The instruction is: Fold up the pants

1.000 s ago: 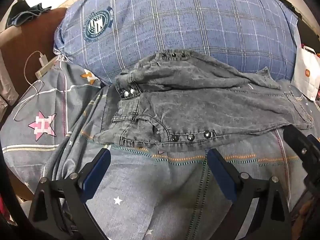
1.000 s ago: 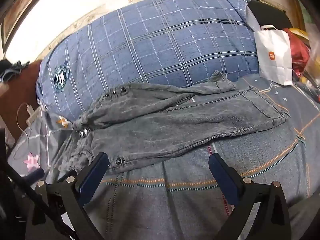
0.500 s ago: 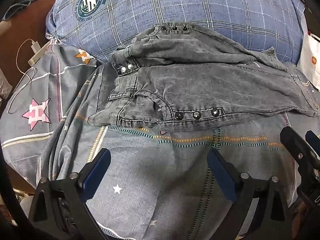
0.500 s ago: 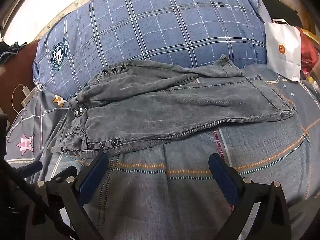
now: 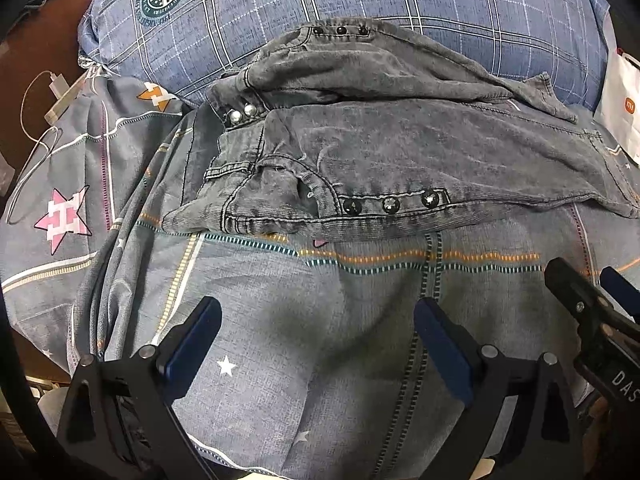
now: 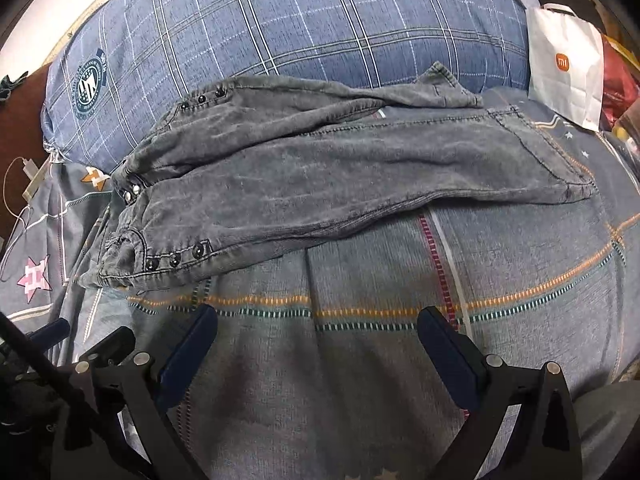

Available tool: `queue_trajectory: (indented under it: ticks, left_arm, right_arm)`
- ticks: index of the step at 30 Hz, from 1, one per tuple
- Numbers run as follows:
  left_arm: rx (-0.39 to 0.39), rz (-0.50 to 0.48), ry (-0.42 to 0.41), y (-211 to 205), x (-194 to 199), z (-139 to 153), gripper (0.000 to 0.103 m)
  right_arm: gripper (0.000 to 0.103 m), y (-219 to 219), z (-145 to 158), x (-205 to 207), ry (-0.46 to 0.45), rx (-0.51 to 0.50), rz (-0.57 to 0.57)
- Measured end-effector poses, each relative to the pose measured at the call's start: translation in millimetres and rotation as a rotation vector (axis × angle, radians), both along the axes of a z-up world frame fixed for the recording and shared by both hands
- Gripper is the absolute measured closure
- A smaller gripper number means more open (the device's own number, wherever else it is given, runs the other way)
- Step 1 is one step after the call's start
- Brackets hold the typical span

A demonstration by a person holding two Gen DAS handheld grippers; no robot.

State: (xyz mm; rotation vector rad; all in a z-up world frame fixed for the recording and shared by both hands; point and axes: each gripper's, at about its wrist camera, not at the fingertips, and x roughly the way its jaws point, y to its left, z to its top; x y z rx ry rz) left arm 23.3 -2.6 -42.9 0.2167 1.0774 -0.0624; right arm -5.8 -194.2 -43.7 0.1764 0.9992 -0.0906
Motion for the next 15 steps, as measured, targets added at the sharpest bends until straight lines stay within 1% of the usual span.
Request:
queue_trajectory:
  ticks: [9, 15]
  left_arm:
    - [0.002, -0.001, 0.015, 1.0, 2.3, -4.3, 0.006]
    - [-0.001, 0.009, 0.001, 2.5, 3.6, -7.5, 0.006]
  right_arm:
    - [0.001, 1.8, -1.8, -0.3, 0.005, 0.005, 0.008]
    - [0.001, 2.0, -5.3, 0.7, 0.009, -0.009, 0.009]
